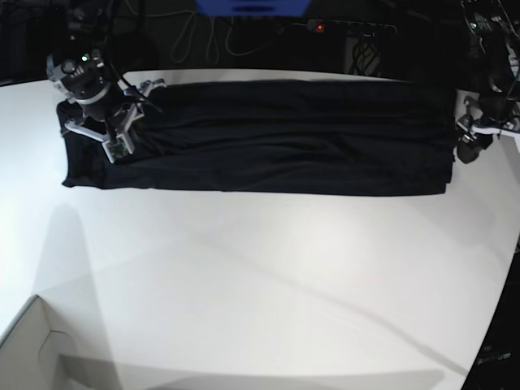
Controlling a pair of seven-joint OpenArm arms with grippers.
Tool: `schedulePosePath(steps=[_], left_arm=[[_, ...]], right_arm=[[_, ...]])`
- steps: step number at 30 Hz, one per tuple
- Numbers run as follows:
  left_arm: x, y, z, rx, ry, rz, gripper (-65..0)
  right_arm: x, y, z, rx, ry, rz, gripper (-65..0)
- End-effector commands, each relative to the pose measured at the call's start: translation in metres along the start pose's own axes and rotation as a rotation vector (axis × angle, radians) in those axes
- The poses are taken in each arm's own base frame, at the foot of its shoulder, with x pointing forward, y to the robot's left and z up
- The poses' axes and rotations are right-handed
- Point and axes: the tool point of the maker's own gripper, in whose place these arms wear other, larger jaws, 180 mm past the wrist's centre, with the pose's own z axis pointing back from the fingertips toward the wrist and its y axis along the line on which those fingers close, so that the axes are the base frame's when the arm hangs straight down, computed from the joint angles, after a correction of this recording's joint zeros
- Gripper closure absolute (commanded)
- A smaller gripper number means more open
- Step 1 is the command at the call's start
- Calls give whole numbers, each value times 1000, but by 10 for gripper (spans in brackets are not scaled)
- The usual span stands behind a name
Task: Layout the t-shirt on the table in an organized manner, then fold the t-shirt properly
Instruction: 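Hold the strip ends with both grippers and straighten the strip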
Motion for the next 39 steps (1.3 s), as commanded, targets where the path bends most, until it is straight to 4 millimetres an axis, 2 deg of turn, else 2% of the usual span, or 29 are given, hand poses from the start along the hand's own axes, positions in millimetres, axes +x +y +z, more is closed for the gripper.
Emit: schedulePosePath(steps=[1, 8, 14, 17, 25, 28, 36, 39], left_arm=[[8, 2, 0, -3, -19, -3, -363], [-5, 14, -11, 15, 12, 54, -435], [6, 3, -8, -11, -14, 29, -519], [7, 0, -10, -17, -19, 28, -520], [-26, -31, -26, -84, 58, 23, -519], [-35, -25, -29, -72, 83, 40, -518], [-37, -17, -32, -49, 94, 34, -518], [-44, -14, -33, -22, 114, -2, -518]], right_arm=[[11, -3, 3, -10, -42, 5, -166], [12, -3, 3, -10, -44, 3, -166], [11, -3, 2, -9, -43, 2, -166], [12, -4, 2, -10, -45, 3, -166], [12, -4, 2, -10, -45, 2, -166], [12, -4, 2, -10, -44, 4, -166], [11, -5, 2, -14, -41, 3, -166], [12, -4, 2, -11, -44, 5, -166]])
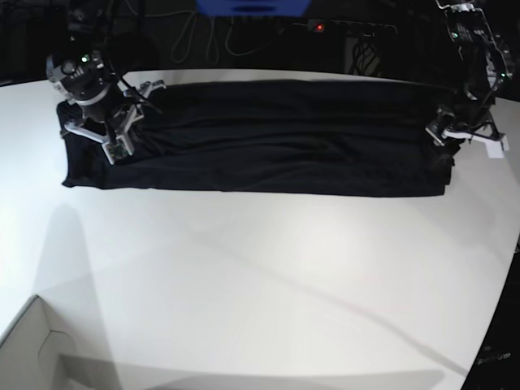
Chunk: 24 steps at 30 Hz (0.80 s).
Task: Layout the t-shirt on the table in an organized manner, then fold the t-shirt properly
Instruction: 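Hold the strip ends with both grippers and straighten the strip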
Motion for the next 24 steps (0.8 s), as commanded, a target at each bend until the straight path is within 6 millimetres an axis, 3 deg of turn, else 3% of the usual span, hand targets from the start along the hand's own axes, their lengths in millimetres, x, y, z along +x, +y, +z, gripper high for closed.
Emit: schedulePosePath(steps=[1, 5, 7, 12, 17, 19, 24], left_arm=[[0, 4, 1, 23, 18, -29, -518], [-8, 5, -1, 39, 35, -38, -514], [-9, 7, -1, 50, 43, -54, -472], [-21, 20, -11, 82, 82, -33, -241], [-41, 20, -20, 4, 139, -58, -76], [-37, 24, -21, -3, 142, -71, -1], [-21, 24, -21, -9, 108, -81, -1]], right_arm=[[10, -3, 3, -9, -39, 5, -166], [10, -4, 3, -9, -40, 5, -166], [10, -4, 3, -9, -40, 5, -166], [10, -3, 3, -9, -39, 5, -166], [7, -4, 4, -12, -33, 4, -166], [7, -5, 4, -14, -32, 5, -166], [6, -5, 4, -13, -31, 5, -166]])
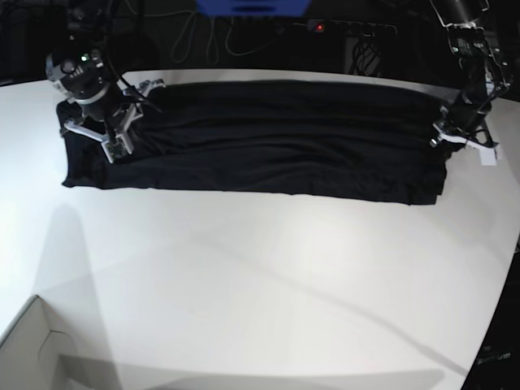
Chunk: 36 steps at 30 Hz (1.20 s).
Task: Layout the t-shirt on the table in an organized manner, then fold the t-shirt properly
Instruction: 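Hold the strip ends with both grippers and straighten the strip, then move the left gripper along the strip toward the right gripper, folding it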
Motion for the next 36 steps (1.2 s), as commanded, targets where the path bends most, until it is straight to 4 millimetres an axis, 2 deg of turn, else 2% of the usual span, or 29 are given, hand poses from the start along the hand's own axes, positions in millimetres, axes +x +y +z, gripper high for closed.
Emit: schedulePosePath(steps=[1, 3, 5, 7, 12, 16, 20, 21, 27, 31, 36], left_arm=[[-3, 19, 9, 77, 53, -33, -1], [15, 25, 17, 97, 4, -27, -1], [36, 21, 17, 93, -41, -44, -1], [48, 19, 17, 91, -59, -60, -1], [68, 15, 15, 84, -89, -80, -1], [74, 11, 14, 73, -104, -81, -1], [86, -9, 23, 49, -147, -142, -1], [79, -15, 24, 41, -144, -150, -1], [66, -61, 44, -2, -192, -238, -1], [40, -100, 43, -1, -151, -382, -1], [6, -155, 33, -51, -105, -507, -1]], right_arm=[[9, -4, 3, -12, -37, 7, -166], [10, -4, 3, -12, -39, 8, -166], [10, -4, 3, -12, -39, 8, -166], [9, -4, 3, -12, -37, 7, -166], [9, -2, 2, -6, -37, 5, -166], [9, -2, 2, -5, -37, 5, -166], [8, -3, 2, -8, -35, 3, -166], [8, -3, 2, -8, -35, 3, -166], [8, -3, 2, -7, -35, 3, -166], [10, -3, 2, -7, -38, 4, -166], [11, -2, 1, -6, -41, 4, -166]])
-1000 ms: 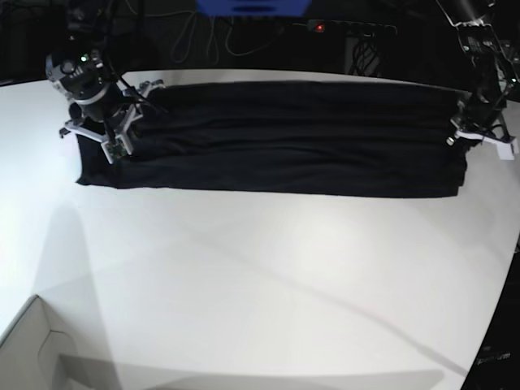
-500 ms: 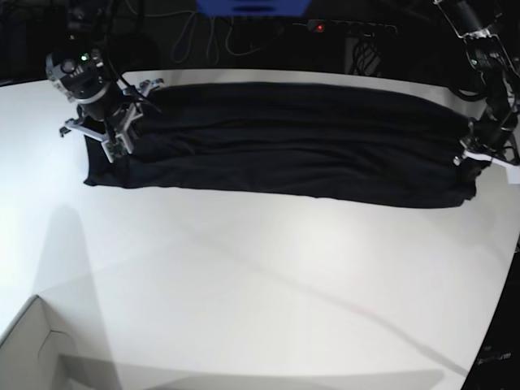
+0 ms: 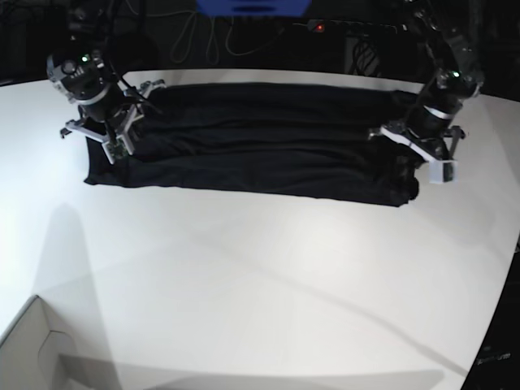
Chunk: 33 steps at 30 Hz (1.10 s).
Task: Layout the t-shirt on the table in an organized manner, then fold the t-shirt properly
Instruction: 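Move the left gripper along the strip toward the right gripper, folding it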
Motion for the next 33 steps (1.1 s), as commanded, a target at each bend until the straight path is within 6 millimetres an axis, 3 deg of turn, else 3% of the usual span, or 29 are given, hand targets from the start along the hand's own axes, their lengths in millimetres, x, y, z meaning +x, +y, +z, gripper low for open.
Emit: schedulePosePath(steps=[1, 6, 14, 19, 27, 33], left_arm=[[16, -17, -1, -30, -58, -22, -1], [10, -71, -11, -82, -24, -119, -1], [-4, -134, -17, -196, 22, -274, -1], [-9, -169, -15, -232, 26, -243, -1], [-16, -190, -14, -270, 36, -278, -1], [-28, -192, -18, -276, 69, -279, -1]], right_arm=[[10, -3, 2, -9, -37, 6, -166], [9, -4, 3, -10, -37, 5, -166], [9, -5, 3, -12, -36, 4, -166], [10, -4, 2, -11, -39, 5, -166], [14, -6, 2, -14, -47, 7, -166], [15, -6, 1, -15, -50, 7, -166]])
